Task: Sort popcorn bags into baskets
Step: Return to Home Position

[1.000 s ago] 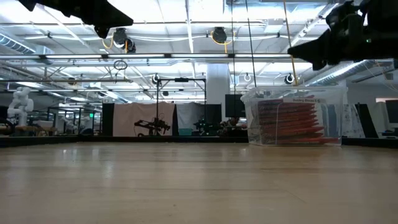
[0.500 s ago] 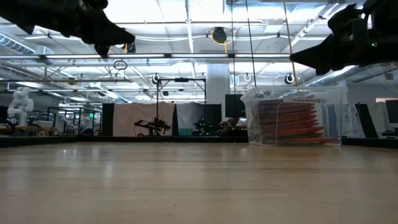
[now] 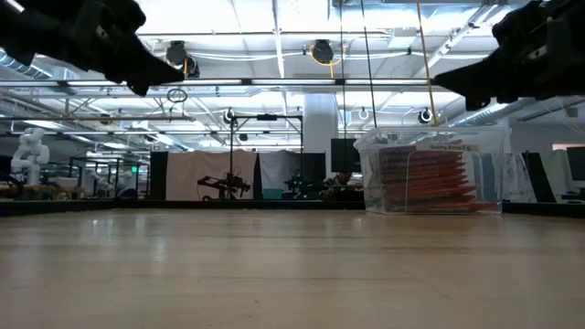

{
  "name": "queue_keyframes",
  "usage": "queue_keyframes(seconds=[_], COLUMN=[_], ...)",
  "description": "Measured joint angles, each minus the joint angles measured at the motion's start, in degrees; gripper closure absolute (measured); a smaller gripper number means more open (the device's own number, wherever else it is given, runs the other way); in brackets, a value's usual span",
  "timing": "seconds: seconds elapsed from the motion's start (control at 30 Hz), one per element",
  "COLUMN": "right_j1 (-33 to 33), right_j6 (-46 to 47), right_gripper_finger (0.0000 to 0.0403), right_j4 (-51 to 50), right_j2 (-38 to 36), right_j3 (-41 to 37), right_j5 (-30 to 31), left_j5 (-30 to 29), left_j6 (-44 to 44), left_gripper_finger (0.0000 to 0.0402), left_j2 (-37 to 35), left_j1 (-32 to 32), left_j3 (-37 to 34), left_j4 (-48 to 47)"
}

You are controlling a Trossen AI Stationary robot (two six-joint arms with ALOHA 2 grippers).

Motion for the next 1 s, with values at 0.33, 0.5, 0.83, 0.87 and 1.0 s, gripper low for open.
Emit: queue_keyframes(seconds=[0.33,0.5,0.83,0.87,1.0], right_j1=[0.2,0.2,0.2,0.19,0.2], right_j6=[-1.03,-1.06,-4.1,-4.66,-5.71], right_gripper_finger=[0.0403,0.0403,0.0403,0.0403,0.0403], right_j4=[0.1,0.08,0.58,0.56,0.31], right_j2=[0.0,0.0,-1.76,-2.36,-5.35], right_j3=[-0.15,-0.22,-0.28,-0.29,-0.31], right_j5=[0.02,0.01,1.65,1.74,1.9], left_j5=[0.06,-0.33,-2.82,-3.56,-7.23], left_j6=[-1.39,-2.42,-2.77,-2.23,-0.25], left_gripper_finger=[0.0401,0.0401,0.0401,0.0401,0.0401], left_j2=[-7.19,-10.49,-17.03,-17.76,-20.66], left_j1=[-0.02,-0.02,-0.59,-0.92,-2.02], left_j3=[-8.62,-12.83,-17.19,-17.3,-17.32], left_j4=[5.24,7.59,9.96,9.95,7.66])
